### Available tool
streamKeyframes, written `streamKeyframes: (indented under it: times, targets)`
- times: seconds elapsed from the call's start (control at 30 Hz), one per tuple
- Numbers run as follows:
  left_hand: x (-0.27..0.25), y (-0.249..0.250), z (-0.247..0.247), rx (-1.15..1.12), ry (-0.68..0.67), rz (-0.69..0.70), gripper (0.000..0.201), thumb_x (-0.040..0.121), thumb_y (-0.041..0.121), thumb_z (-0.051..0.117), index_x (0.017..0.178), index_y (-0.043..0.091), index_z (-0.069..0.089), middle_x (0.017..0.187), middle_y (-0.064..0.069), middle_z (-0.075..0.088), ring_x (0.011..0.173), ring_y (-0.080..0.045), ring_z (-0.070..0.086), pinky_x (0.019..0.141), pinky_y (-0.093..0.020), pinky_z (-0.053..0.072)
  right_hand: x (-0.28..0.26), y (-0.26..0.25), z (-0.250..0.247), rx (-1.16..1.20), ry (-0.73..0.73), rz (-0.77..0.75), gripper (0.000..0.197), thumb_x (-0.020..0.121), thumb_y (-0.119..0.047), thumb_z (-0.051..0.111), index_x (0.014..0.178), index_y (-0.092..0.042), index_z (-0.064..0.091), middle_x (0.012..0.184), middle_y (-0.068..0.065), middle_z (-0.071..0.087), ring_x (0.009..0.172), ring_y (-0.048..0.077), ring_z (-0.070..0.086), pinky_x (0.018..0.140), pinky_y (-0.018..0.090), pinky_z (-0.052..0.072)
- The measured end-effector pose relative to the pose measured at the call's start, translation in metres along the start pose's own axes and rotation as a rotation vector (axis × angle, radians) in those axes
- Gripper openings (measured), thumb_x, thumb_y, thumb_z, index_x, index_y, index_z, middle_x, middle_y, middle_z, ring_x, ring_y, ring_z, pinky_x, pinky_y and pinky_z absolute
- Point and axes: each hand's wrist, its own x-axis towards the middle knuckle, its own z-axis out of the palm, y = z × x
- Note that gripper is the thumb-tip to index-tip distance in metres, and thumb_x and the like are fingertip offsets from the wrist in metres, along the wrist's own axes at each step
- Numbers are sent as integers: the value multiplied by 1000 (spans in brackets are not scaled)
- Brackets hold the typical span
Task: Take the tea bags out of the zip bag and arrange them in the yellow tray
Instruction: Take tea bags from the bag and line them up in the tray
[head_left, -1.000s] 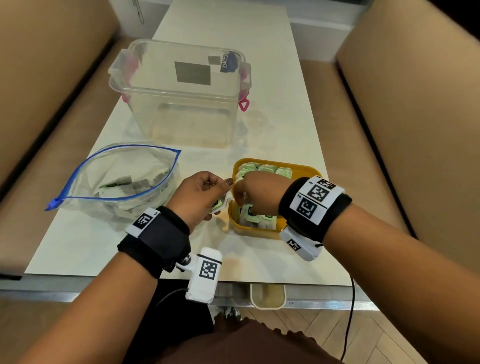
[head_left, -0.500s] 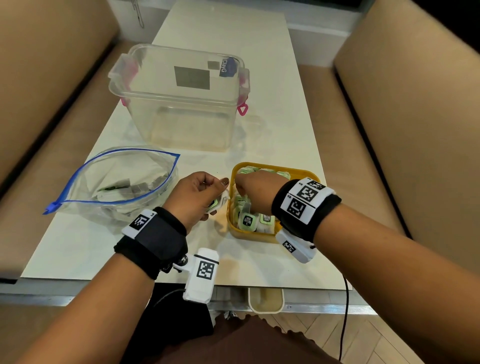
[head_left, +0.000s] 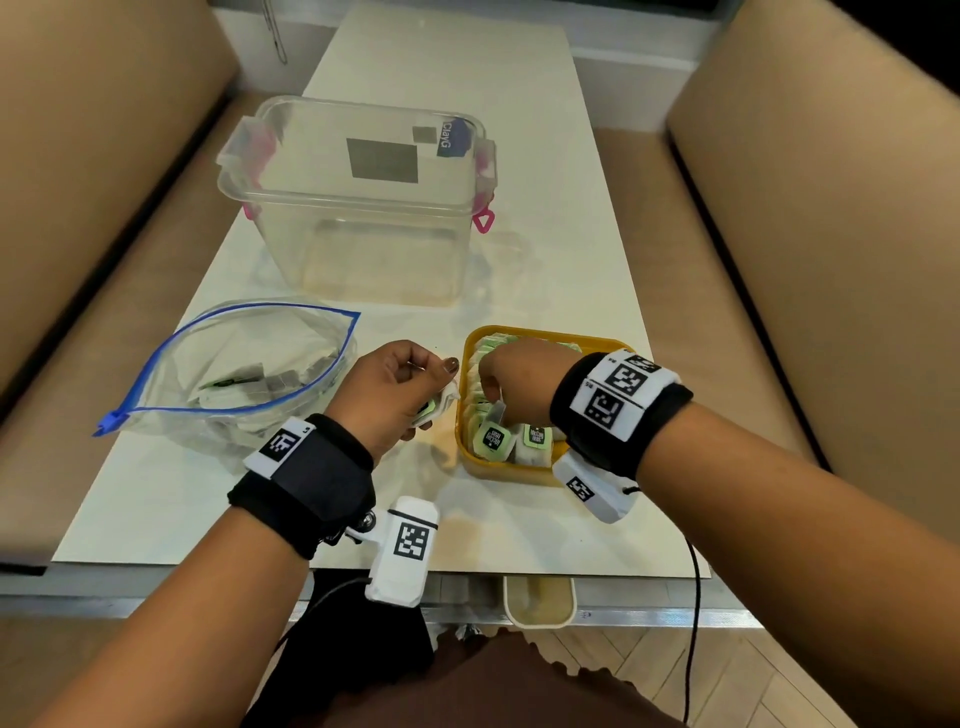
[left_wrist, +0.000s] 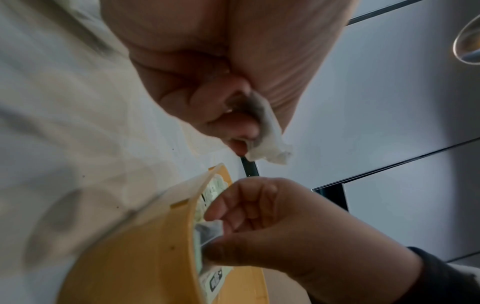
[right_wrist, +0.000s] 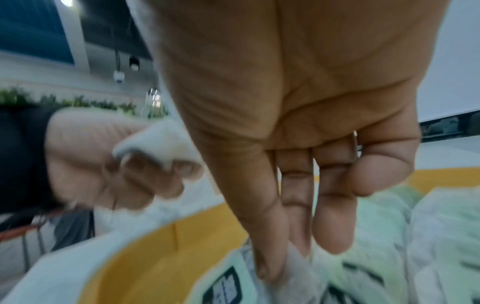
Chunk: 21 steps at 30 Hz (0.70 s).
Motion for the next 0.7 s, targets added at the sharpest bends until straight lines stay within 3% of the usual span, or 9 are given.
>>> streamKeyframes:
  times: [0.1, 0.2, 0.33, 0.43, 0.5, 0.57, 0.63, 0.7]
  targets:
    - [-2, 0, -4, 9, -28, 39, 12, 89, 23, 64, 80, 16, 64, 69, -5, 60, 48, -11, 47, 46, -22, 36, -13, 12, -9, 148, 102, 17, 23, 80, -20, 71, 103, -18, 66, 89, -6, 58, 82, 14, 53, 56, 20, 34]
    - [-4, 1, -3, 31, -64, 86, 11, 87, 20, 67, 84, 10, 68, 63, -4, 54, 43, -9, 43, 42, -20, 33, -29, 26, -20, 339, 256, 29, 16, 80, -20, 72, 95, -15, 69, 81, -4, 60, 71, 13, 52, 55, 18, 37]
    - [-4, 8, 8, 36, -99, 108, 11, 86, 17, 69, 90, 6, 68, 62, -5, 49, 39, -6, 42, 38, -16, 34, -39, 36, -22, 703, 375, 60, 14, 79, -11, 72, 92, -7, 66, 75, 7, 69, 64, 18, 65, 62, 32, 53]
    - [-1, 14, 17, 31, -104, 160, 3, 91, 17, 62, 88, 16, 64, 55, 4, 49, 37, -5, 40, 38, -16, 34, -39, 36, -16, 947, 350, 44, 13, 81, 2, 67, 93, 1, 62, 79, 20, 71, 73, 30, 71, 71, 42, 58]
    - [3, 17, 18, 51, -65, 202, 9, 94, 19, 58, 86, 21, 62, 58, 6, 50, 41, -5, 42, 41, -19, 37, -40, 34, -11, 1041, 333, 34, 16, 82, 3, 68, 95, 3, 59, 83, 25, 70, 78, 35, 71, 74, 45, 59]
    - [9, 19, 18, 127, -50, 254, 10, 94, 22, 57, 85, 21, 61, 65, 4, 52, 47, -7, 45, 46, -26, 41, -41, 34, -7, 1046, 331, 38, 21, 81, -5, 72, 97, 0, 60, 84, 21, 70, 76, 32, 71, 70, 42, 59]
    - [13, 20, 17, 250, -75, 313, 12, 93, 26, 58, 82, 22, 62, 67, 3, 54, 51, -14, 48, 52, -36, 45, -42, 36, -5, 925, 384, 63, 26, 78, -20, 77, 98, -10, 62, 85, 6, 69, 67, 19, 67, 61, 35, 57]
    - [14, 22, 19, 361, -108, 346, 13, 92, 24, 60, 80, 23, 62, 65, 5, 55, 54, -17, 50, 57, -39, 48, -43, 37, -7, 812, 467, 64, 19, 79, -27, 75, 93, -18, 66, 82, -2, 66, 59, 11, 58, 58, 33, 53]
